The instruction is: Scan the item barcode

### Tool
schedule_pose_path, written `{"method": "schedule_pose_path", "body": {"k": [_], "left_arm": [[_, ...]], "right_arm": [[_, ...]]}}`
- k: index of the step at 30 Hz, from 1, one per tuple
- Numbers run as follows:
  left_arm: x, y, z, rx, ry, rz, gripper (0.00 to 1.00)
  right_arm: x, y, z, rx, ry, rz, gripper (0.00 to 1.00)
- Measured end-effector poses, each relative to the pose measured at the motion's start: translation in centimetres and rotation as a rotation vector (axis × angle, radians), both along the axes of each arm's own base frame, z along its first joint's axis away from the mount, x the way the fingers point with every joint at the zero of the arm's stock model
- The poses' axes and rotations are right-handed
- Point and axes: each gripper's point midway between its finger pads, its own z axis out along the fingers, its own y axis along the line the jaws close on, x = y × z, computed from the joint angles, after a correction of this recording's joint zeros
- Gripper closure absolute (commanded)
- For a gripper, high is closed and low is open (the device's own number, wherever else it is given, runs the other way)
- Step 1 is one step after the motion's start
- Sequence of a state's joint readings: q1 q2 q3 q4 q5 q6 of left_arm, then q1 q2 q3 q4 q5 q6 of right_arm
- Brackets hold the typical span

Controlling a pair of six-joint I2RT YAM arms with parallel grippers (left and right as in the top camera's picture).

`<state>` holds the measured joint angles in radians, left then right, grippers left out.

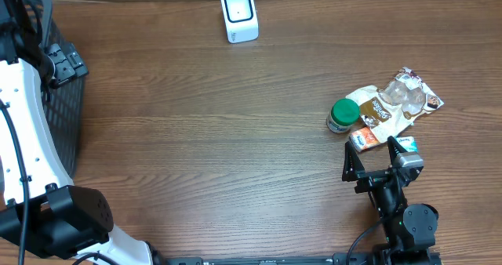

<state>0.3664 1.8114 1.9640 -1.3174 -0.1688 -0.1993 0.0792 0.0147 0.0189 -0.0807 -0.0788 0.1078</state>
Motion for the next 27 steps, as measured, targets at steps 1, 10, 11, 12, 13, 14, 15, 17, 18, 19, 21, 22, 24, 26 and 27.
{"method": "schedule_pose_path", "body": {"k": [1,10,11,12,13,14,15,17,18,19,21,22,24,26,27], "left_arm": [[0.0,0.0,0.0,0.0,0.0,0.0,0.0],[0.0,0.0,0.0,0.0,-0.001,0.0,0.0],[0.0,0.0,0.1,0.001,-0.002,0.0,0.0],[-0.1,-0.1,0.3,0.002,-0.007,-0.001,0.0],[-0.1,-0.2,0.6,0.005,-0.014,-0.003,0.0],[-0.3,-0.4,1.1,0.009,-0.027,-0.007,0.0],[-0.4,-0.8,2.0,0.015,-0.048,-0.015,0.0],[-0.9,-1.7,4.4,0.034,-0.11,-0.033,0.0],[-1.1,-2.2,6.0,0.047,-0.151,-0.042,0.0],[-1.4,-2.7,8.2,0.066,-0.208,-0.051,0.0],[-2.3,-3.5,12.1,0.1,-0.314,-0.066,0.0],[-3.1,-4.0,14.4,0.12,-0.377,-0.072,0.0],[-4.9,-4.8,18.4,0.157,-0.488,-0.079,0.0],[-7.1,-5.9,22.6,0.196,-0.608,-0.089,0.0],[-8.2,-6.3,24.2,0.21,-0.655,-0.093,0.0]], "right_arm": [[0.0,0.0,0.0,0.0,0.0,0.0,0.0],[0.0,0.0,0.0,0.0,0.0,0.0,0.0],[0.0,0.0,0.0,0.0,0.0,0.0,0.0],[0.0,0.0,0.0,0.0,0.0,0.0,0.0],[0.0,0.0,0.0,0.0,0.0,0.0,0.0],[0.0,0.0,0.0,0.0,0.0,0.0,0.0],[0.0,0.0,0.0,0.0,0.0,0.0,0.0],[0.0,0.0,0.0,0.0,0.0,0.0,0.0],[0.0,0.0,0.0,0.0,0.0,0.0,0.0],[0.0,0.0,0.0,0.0,0.0,0.0,0.0],[0.0,0.0,0.0,0.0,0.0,0.0,0.0],[0.0,0.0,0.0,0.0,0.0,0.0,0.0],[0.0,0.0,0.0,0.0,0.0,0.0,0.0],[0.0,0.0,0.0,-0.001,0.0,0.0,0.0],[0.0,0.0,0.0,0.0,0.0,0.0,0.0]]}}
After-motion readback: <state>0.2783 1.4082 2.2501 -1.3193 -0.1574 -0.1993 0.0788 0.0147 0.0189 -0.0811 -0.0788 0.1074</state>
